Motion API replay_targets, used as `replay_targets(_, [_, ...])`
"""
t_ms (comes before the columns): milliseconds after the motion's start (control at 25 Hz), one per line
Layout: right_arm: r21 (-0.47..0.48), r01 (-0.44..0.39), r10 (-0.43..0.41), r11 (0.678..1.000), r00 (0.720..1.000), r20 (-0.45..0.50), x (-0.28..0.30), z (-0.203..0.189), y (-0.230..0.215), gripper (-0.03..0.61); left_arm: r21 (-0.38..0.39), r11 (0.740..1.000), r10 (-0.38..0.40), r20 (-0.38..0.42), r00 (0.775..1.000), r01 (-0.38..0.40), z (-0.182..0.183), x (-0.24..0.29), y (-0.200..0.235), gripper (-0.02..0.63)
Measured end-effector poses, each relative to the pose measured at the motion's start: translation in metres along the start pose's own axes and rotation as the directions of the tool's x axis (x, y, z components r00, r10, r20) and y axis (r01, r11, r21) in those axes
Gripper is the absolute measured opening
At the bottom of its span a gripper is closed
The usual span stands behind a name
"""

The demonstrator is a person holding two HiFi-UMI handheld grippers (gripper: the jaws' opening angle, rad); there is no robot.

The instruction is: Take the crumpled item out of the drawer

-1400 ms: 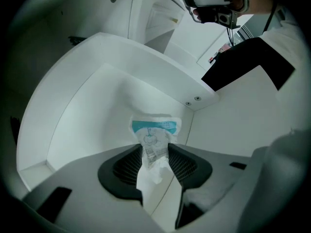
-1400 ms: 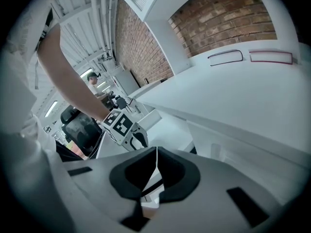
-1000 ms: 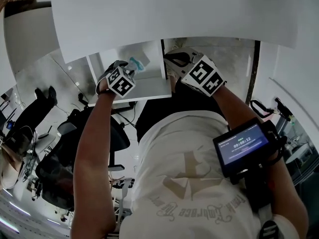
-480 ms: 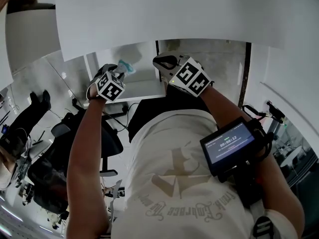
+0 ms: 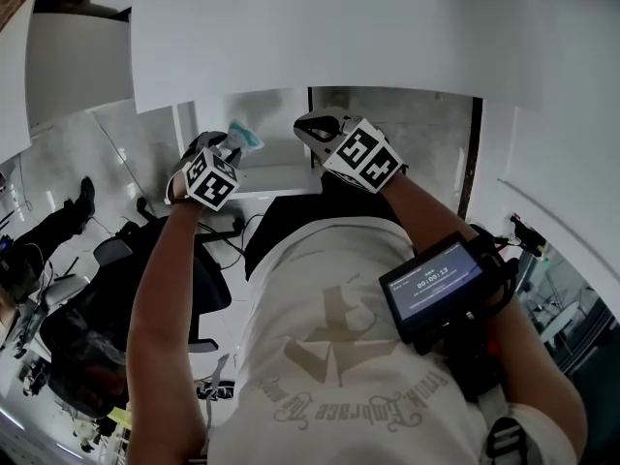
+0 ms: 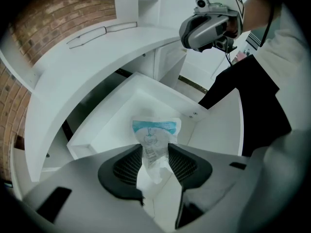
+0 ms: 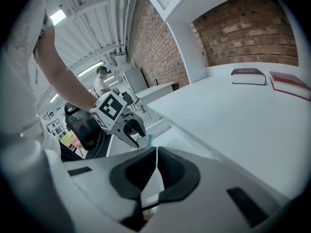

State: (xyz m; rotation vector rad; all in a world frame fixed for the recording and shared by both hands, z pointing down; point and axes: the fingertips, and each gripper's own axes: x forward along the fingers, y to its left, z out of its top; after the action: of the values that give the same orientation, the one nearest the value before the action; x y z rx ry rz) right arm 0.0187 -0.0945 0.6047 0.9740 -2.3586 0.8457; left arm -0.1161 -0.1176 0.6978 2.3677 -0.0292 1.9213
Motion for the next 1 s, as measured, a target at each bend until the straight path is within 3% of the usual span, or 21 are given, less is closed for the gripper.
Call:
replay_targets(200, [-0.037,0.003,-0.003,0.999,1.0,0.0,-0.001,0.007,0.015,0.025,-0.069,0.997,0.05,0.055,0.997,-0.046,-0.006,-0.025,0.001,0.184])
replay_targets(600, [-0.062,0.008,-0.008,0.998,1.0,0.0,-0.004,0.009,0.016,0.025,-0.24,0.969,0.111,0.175,0.978,-0.067,0.007,-0.058,0.005,0.184])
replay_targets(1000, [-0.082,0.007,-0.006,0.997,1.0,0.002,-0.003,0.016,0.019,0.025,-0.442,0.897,0.182,0.323,0.929,-0.021,0.017,-0.099,0.002,0.184])
